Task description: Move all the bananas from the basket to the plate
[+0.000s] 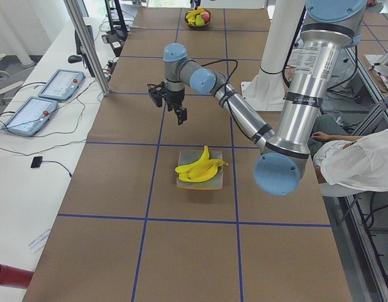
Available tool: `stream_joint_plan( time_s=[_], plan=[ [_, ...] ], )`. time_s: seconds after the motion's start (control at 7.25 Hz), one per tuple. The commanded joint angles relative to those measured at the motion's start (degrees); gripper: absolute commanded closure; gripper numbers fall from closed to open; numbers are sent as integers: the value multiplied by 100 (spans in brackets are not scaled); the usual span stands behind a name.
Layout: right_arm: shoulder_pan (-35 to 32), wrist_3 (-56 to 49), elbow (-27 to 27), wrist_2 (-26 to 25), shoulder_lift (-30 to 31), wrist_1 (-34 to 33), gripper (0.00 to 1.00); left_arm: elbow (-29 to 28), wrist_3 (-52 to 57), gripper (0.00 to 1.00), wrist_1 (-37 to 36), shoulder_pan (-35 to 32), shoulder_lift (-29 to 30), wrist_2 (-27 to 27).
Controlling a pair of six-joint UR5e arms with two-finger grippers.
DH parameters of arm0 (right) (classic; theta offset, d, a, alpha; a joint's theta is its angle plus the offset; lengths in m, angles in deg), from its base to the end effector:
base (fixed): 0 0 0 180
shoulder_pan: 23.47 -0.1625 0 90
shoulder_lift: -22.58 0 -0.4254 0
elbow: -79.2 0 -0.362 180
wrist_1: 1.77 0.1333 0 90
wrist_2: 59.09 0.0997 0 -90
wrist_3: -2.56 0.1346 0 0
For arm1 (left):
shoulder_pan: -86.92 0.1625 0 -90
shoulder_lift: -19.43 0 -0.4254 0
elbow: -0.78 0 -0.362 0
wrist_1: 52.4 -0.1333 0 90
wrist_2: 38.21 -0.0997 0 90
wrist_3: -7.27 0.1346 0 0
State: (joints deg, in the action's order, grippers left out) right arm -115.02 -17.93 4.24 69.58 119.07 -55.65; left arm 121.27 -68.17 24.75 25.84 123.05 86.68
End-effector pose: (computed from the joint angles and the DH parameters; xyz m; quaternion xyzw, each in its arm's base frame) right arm 0.0603 -0.4101 0.7946 0.1804 -0.2995 -0.1955 0.9163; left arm 0.1938 -0.4672 0.3666 -0.0705 0.3801 -0.2886 0.8760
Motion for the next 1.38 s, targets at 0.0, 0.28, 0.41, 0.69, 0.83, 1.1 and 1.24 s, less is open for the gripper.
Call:
stream_joint_plan(
  time_s=[0.0, 0.28, 0.41, 0.69, 0.83, 1.1, 1.24],
  plan=[
    [40, -26, 85, -35, -16, -79, 0, 79, 3, 0, -7, -9, 0, 1],
    [258, 436, 165, -18, -25, -70, 2, 123, 3, 0, -7, -9, -8, 1],
    [399, 640, 165, -52, -25, -44, 7, 158, -6, 0, -16, -9, 0, 9],
    [724, 538, 112, -166, -43, -61, 42, 255, -15, 0, -25, -36, -8, 115],
    [726, 258, 156, -176, -8, -70, 48, 281, -50, 0, -25, -53, 0, 115],
    [700, 98, 174, -176, 19, -79, 57, 352, -76, 0, -42, -62, 0, 202],
    [613, -85, 148, -176, -7, -279, 86, 361, -94, 0, -42, -71, 0, 246]
  ],
)
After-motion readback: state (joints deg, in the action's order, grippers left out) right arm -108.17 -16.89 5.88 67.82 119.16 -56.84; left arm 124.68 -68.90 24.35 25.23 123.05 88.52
